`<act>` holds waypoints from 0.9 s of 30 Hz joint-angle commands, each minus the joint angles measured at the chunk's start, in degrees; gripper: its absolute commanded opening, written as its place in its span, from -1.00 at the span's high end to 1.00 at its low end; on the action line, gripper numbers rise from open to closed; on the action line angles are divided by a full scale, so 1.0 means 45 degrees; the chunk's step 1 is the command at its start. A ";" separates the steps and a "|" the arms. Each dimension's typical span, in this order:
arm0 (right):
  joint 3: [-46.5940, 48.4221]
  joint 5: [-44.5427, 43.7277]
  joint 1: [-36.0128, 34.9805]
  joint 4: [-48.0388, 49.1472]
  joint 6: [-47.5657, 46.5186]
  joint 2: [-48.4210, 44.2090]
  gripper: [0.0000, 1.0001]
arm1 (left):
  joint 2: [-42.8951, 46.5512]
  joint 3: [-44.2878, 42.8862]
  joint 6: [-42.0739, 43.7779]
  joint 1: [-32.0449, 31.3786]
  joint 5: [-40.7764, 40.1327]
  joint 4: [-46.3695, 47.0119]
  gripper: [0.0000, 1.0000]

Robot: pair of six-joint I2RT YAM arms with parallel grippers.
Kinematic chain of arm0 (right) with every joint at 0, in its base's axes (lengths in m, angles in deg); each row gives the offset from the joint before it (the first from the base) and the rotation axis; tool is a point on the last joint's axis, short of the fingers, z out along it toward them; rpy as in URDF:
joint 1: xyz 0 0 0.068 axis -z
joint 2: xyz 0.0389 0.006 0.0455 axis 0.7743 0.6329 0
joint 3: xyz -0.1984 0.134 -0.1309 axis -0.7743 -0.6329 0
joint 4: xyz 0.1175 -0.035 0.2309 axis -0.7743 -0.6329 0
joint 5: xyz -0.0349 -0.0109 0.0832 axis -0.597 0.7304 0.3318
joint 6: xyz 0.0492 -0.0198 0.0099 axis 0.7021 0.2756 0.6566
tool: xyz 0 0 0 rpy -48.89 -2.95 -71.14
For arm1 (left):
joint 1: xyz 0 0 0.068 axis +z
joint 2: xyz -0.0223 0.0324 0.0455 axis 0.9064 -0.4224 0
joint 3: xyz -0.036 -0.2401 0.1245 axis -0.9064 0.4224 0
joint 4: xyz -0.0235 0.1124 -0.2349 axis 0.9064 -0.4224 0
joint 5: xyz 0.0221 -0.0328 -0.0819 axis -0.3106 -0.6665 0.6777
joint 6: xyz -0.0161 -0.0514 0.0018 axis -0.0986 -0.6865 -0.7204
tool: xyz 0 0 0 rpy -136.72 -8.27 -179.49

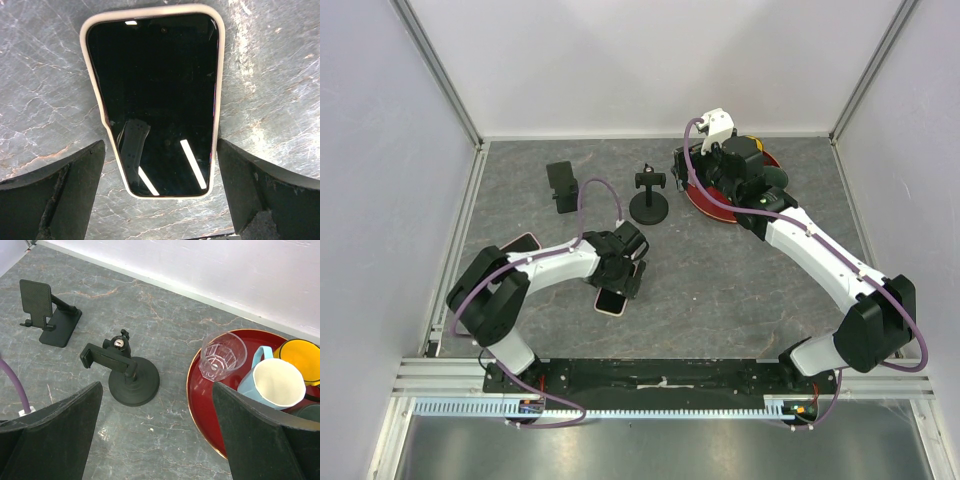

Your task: Place the phone on the phone stand

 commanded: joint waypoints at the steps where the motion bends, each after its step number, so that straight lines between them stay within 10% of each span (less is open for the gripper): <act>1: -0.0038 0.0139 -0.0018 0.0271 -0.0137 -0.0271 -0.96 | -0.0381 -0.0175 0.0592 -0.0030 0.0416 0.0165 -0.99; 12: 0.0098 0.0256 -0.0018 0.0213 -0.0059 -0.0213 -0.96 | -0.1513 -0.0253 0.0319 -0.0049 0.0670 0.0204 -0.70; 24: 0.0586 0.0608 -0.0018 -0.0315 0.0000 0.0334 -0.96 | -0.0753 0.0176 -0.0346 -0.0088 -0.0520 0.0068 0.89; 27: 0.0800 0.0705 -0.0018 -0.0549 0.0019 0.0528 -0.96 | -0.0149 0.0215 -0.0560 -0.0088 -0.0794 -0.0010 0.96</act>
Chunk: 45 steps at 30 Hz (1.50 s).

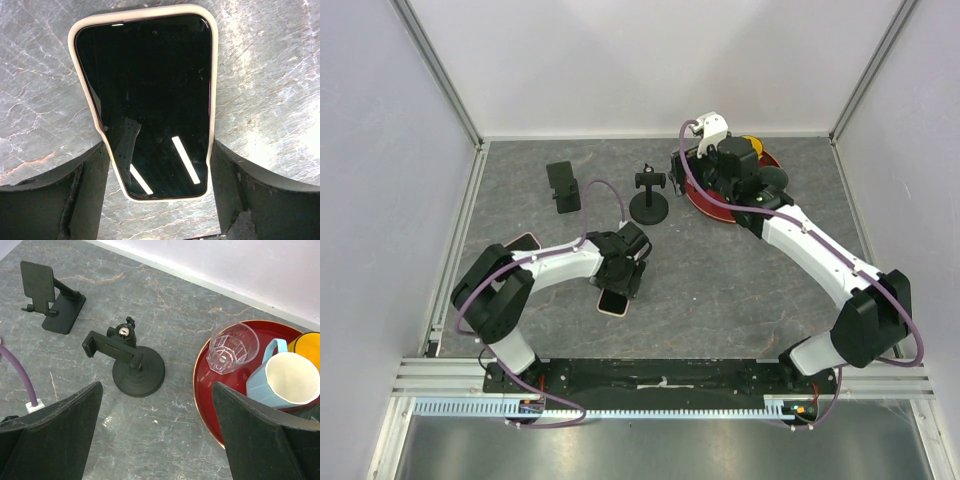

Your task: Place the phone on the phone stand

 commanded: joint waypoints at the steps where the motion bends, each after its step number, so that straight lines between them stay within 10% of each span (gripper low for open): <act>1: 0.0825 0.0273 -0.0018 -0.0282 -0.0005 0.0345 -0.96 | 0.0571 0.0478 -0.0609 -0.0011 -0.1294 -0.0074 0.96; 29: 0.3676 0.4627 -0.0935 -0.1689 0.1517 0.3079 -0.91 | 1.0354 0.2802 0.0755 -0.0050 -0.3893 0.3890 0.96; 45: 0.5220 0.6719 -0.3025 -0.0868 0.4135 0.3919 -0.76 | 1.1237 0.1709 0.3705 -0.0069 -0.4225 0.4340 0.96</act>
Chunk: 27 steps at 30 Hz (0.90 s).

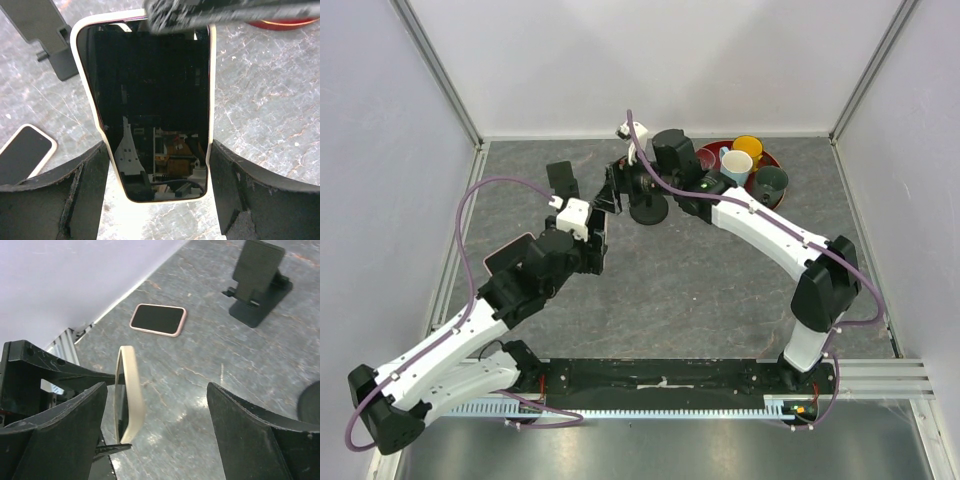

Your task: Place the phone on the phone stand

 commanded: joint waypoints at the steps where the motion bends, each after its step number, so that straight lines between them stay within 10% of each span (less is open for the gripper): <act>1: 0.1062 0.0560 -0.0553 0.0458 0.0609 0.0368 -0.75 | 0.0575 -0.1075 0.1564 -0.0021 -0.0626 0.1358 0.96; 10: 0.1766 0.0287 -0.0944 -0.0285 0.0160 0.0819 -0.21 | 0.0811 -0.1094 0.1878 -0.0040 -0.1230 0.1495 0.96; 20: 0.2216 0.0619 -0.1160 -0.0305 -0.0191 0.1287 1.00 | 0.0459 -0.1407 0.1898 -0.0020 -0.1367 0.1300 0.96; 25: 0.1320 -0.0083 -0.1199 0.0630 -0.0309 0.0626 1.00 | 0.0207 -0.1738 0.1430 -0.0040 -0.0803 0.0657 0.96; 27: 0.0522 -0.0474 -0.1218 0.1525 -0.0328 0.0061 1.00 | 0.0030 -0.2147 0.0806 -0.0020 -0.0394 -0.0140 0.40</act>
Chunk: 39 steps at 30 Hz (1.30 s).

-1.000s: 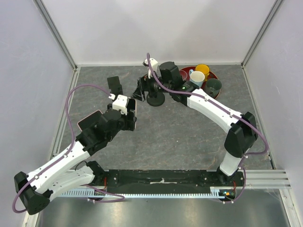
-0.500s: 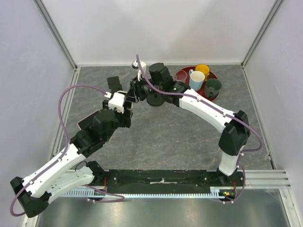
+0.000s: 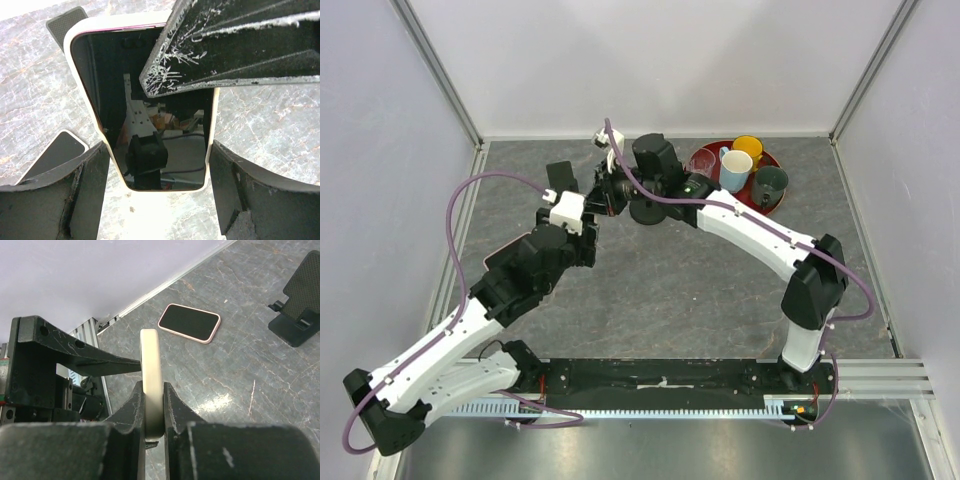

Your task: Place the phone on the phone stand

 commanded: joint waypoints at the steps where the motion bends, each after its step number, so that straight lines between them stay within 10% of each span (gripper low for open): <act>1: -0.1216 -0.1305 -0.0082 0.1967 -0.0173 -0.1059 1.00 | -0.0247 -0.1464 -0.1040 -0.0079 0.0861 -0.0160 0.07; 13: -0.4049 -0.2830 0.1147 0.3922 -0.0721 -0.3325 1.00 | 0.0826 -0.1894 -0.3269 0.0232 0.2699 -0.1410 -0.76; 22: -0.6100 -0.3531 0.3998 0.3651 -0.1225 -0.5863 1.00 | -0.0967 -0.2051 -0.4248 0.3649 0.6503 -0.0573 -0.66; 30: -0.6863 -0.3944 0.5113 0.3064 -0.2614 -0.7213 1.00 | -0.5946 -0.3494 -0.2766 0.3769 0.7035 0.2040 -0.28; 39: -0.6844 -0.2030 0.6070 0.2907 -0.2653 -0.6960 1.00 | -0.8370 -0.4080 -0.1478 0.3497 0.7309 0.5426 -0.27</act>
